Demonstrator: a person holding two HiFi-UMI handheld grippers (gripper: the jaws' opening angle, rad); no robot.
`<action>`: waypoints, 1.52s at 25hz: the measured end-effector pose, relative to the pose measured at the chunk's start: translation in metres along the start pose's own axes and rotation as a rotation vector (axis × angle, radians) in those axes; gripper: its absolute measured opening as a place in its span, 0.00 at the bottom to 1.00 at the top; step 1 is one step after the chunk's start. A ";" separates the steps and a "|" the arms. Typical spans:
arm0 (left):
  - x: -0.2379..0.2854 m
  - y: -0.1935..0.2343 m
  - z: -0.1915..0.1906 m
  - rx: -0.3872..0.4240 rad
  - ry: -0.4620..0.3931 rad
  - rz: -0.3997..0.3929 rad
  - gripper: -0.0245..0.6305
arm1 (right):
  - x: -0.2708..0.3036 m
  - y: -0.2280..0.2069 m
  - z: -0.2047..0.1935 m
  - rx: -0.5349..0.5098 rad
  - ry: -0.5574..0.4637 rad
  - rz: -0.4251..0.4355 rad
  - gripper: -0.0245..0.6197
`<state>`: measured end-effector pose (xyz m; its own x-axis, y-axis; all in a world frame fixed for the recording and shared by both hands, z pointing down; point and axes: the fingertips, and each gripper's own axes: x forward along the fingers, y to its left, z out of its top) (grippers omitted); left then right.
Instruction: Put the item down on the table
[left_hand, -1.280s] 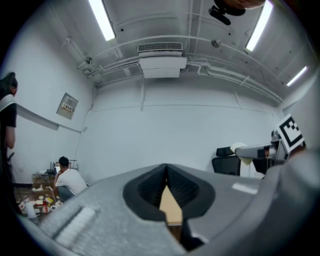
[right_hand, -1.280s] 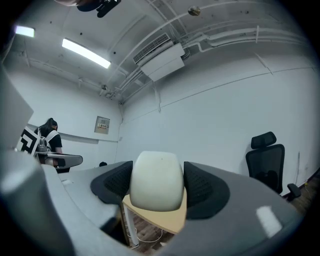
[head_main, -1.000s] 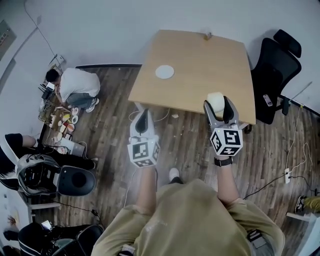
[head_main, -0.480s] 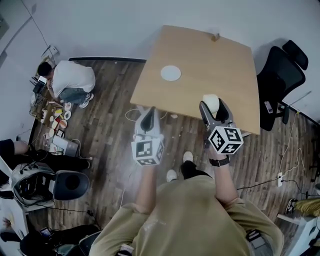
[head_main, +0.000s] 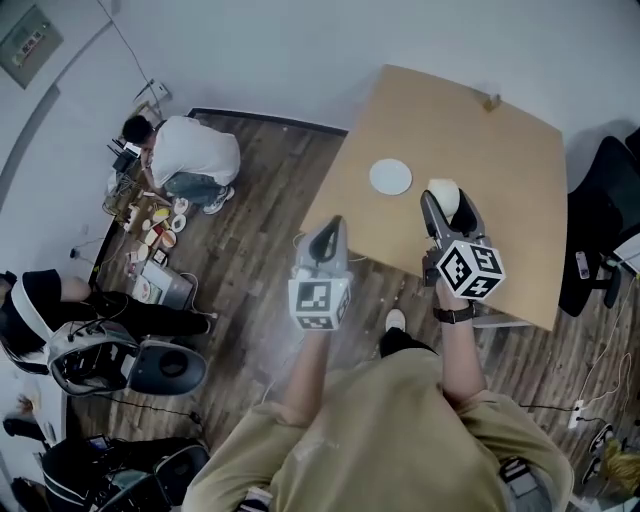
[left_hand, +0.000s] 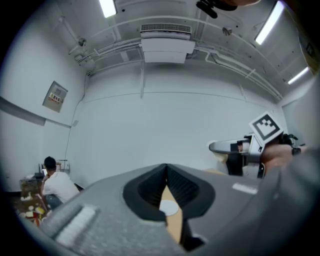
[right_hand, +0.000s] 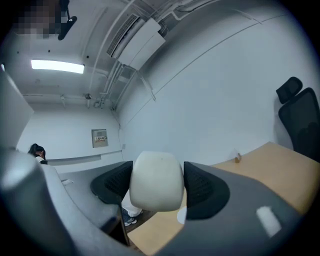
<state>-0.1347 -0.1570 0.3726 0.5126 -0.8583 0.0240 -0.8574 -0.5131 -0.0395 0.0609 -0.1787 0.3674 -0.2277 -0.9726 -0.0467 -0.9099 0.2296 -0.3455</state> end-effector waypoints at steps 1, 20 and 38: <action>0.011 0.004 0.007 0.012 -0.007 0.013 0.04 | 0.016 -0.002 0.008 -0.007 -0.010 0.021 0.54; 0.168 -0.011 -0.015 0.011 0.076 0.072 0.04 | 0.135 -0.091 0.011 0.006 0.046 0.142 0.54; 0.258 0.007 -0.076 -0.095 0.157 -0.031 0.04 | 0.200 -0.125 -0.050 -0.104 0.197 0.096 0.54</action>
<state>-0.0122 -0.3821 0.4540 0.5315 -0.8277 0.1800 -0.8457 -0.5304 0.0582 0.1120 -0.4005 0.4478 -0.3688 -0.9227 0.1122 -0.9094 0.3331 -0.2493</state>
